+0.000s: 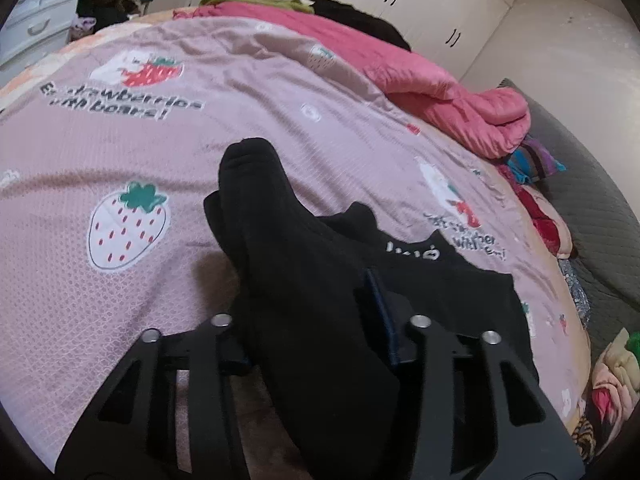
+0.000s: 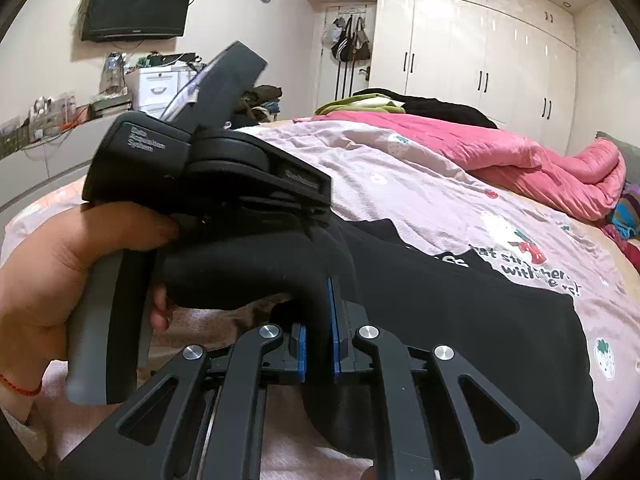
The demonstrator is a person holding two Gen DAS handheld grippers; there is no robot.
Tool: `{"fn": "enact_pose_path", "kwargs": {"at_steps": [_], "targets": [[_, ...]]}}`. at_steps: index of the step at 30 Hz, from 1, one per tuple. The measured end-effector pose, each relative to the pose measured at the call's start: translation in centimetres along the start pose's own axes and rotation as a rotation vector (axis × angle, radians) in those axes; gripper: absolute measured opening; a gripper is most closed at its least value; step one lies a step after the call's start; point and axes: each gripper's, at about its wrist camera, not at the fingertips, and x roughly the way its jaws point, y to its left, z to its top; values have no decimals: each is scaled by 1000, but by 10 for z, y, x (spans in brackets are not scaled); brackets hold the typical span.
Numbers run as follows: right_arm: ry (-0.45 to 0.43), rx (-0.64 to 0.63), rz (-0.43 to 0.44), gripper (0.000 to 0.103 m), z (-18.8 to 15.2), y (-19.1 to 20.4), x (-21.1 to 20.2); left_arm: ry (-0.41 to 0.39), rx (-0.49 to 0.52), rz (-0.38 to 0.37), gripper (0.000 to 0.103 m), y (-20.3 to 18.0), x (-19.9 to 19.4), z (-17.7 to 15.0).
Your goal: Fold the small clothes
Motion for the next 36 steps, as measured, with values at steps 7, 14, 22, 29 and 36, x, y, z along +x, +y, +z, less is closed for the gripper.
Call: {"fn": "enact_pose_path", "kwargs": {"at_steps": [7, 14, 22, 29, 36], "targets": [[-40, 23, -26, 7, -9, -5, -17, -37, 31, -32, 21, -14, -13, 2], [-59, 76, -38, 7, -10, -18, -29, -71, 57, -76, 20, -36, -27, 2], [-80, 138, -56, 7, -11, -34, -46, -92, 55, -119, 20, -64, -33, 5], [-77, 269, -57, 7, -20, -70, -60, -69, 116, -131, 20, -117, -20, 6], [-52, 391, -80, 7, -38, -112, -71, 8, 167, -141, 20, -166, 8, 1]]}}
